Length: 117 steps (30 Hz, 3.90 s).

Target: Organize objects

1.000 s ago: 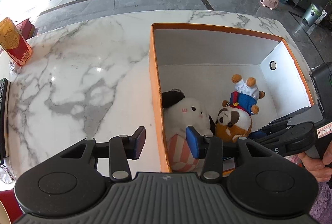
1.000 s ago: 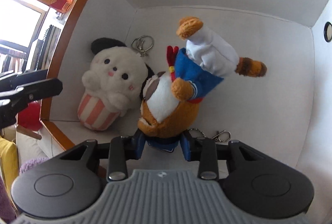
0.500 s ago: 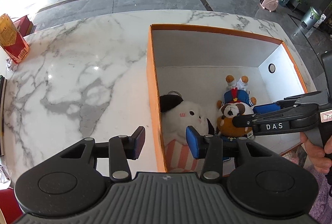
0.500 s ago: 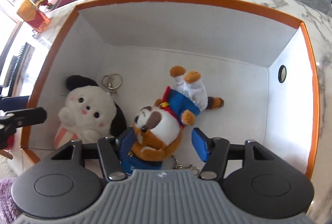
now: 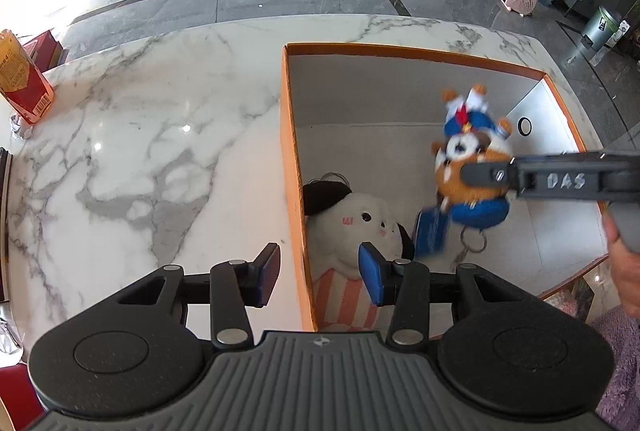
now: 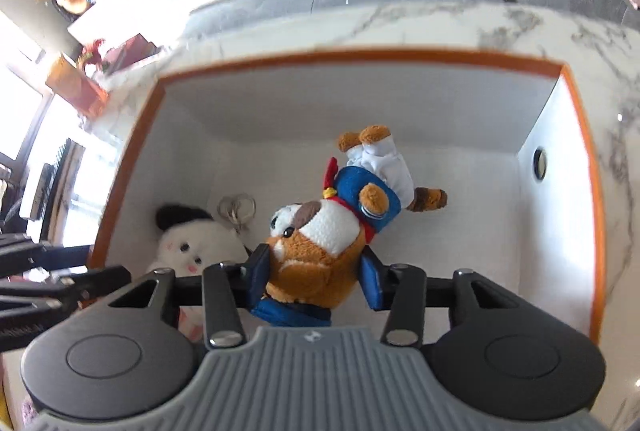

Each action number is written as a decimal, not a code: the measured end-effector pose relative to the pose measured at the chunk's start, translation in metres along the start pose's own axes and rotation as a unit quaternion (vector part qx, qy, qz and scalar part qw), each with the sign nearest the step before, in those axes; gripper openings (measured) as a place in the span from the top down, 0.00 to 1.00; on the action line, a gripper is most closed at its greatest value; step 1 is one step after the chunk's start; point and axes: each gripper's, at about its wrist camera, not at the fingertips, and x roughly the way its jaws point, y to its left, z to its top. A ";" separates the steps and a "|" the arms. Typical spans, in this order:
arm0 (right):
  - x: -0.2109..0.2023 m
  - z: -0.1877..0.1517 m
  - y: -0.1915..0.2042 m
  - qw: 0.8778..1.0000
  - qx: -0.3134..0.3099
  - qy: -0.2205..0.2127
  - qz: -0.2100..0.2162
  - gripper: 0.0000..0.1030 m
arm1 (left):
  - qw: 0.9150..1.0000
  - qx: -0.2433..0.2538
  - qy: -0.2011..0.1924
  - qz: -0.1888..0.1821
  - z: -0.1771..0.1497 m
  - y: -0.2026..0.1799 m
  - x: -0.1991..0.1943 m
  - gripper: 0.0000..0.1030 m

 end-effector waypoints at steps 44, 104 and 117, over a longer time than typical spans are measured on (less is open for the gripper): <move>0.058 -0.055 0.045 0.980 -0.095 0.157 0.076 0.53 | 0.999 0.009 0.000 0.040 -0.037 -0.001 -0.013 0.92; -0.133 -0.260 -0.042 0.993 -0.013 -0.099 -0.060 0.44 | 0.984 0.064 -0.083 -0.142 -0.201 -0.143 -0.043 0.41; -0.114 -0.260 -0.047 0.997 -0.015 -0.068 -0.040 0.62 | 0.985 0.004 -0.023 -0.170 -0.185 -0.136 -0.004 0.31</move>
